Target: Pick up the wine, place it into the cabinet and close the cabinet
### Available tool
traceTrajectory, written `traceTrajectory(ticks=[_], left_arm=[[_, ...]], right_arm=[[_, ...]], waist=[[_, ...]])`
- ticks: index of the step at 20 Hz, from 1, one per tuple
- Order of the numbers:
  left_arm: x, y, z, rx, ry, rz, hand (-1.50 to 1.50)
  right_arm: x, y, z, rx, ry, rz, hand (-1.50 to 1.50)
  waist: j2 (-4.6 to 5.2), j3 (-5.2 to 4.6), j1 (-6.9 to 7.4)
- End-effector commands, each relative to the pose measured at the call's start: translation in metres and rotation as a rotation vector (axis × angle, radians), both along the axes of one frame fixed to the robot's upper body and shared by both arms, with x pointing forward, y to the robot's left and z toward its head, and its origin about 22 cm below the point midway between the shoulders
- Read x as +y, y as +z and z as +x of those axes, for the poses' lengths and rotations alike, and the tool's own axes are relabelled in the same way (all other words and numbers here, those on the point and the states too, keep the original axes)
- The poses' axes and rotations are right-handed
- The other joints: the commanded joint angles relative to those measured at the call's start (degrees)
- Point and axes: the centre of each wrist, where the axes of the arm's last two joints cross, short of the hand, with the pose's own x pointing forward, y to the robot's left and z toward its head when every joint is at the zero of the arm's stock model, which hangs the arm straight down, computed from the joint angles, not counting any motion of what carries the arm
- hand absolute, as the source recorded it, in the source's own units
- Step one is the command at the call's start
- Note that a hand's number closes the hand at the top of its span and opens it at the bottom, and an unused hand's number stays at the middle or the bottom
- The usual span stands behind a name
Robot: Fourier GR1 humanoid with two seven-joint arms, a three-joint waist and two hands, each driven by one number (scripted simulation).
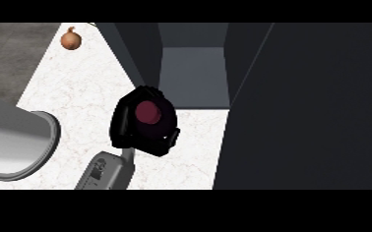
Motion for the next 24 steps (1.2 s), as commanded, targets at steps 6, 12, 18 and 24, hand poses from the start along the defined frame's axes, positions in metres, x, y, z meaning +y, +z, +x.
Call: traceTrajectory(ticks=[6,12,18,24], left_arm=[[-0.057,0.079,0.001,0.045,0.010,-0.012,1.50],[-0.062,0.127,0.031,0.094,0.050,-0.019,1.50],[-0.067,0.123,0.053,0.046,0.126,0.026,1.50],[-0.072,0.106,0.067,-0.003,0.160,0.130,1.50]], right_arm=[[-0.002,0.001,-0.026,0.022,0.074,0.007,-1.50],[-0.014,-0.002,-0.031,0.008,0.076,-0.013,-1.50],[-0.008,0.012,-0.018,-0.007,0.077,-0.002,-1.50],[-0.008,0.002,-0.019,0.005,0.091,0.010,-1.50]], waist=[[0.12,-0.06,-0.81],[0.24,-0.02,-0.96],[0.29,-0.07,-0.78],[0.39,-0.06,-0.90]])
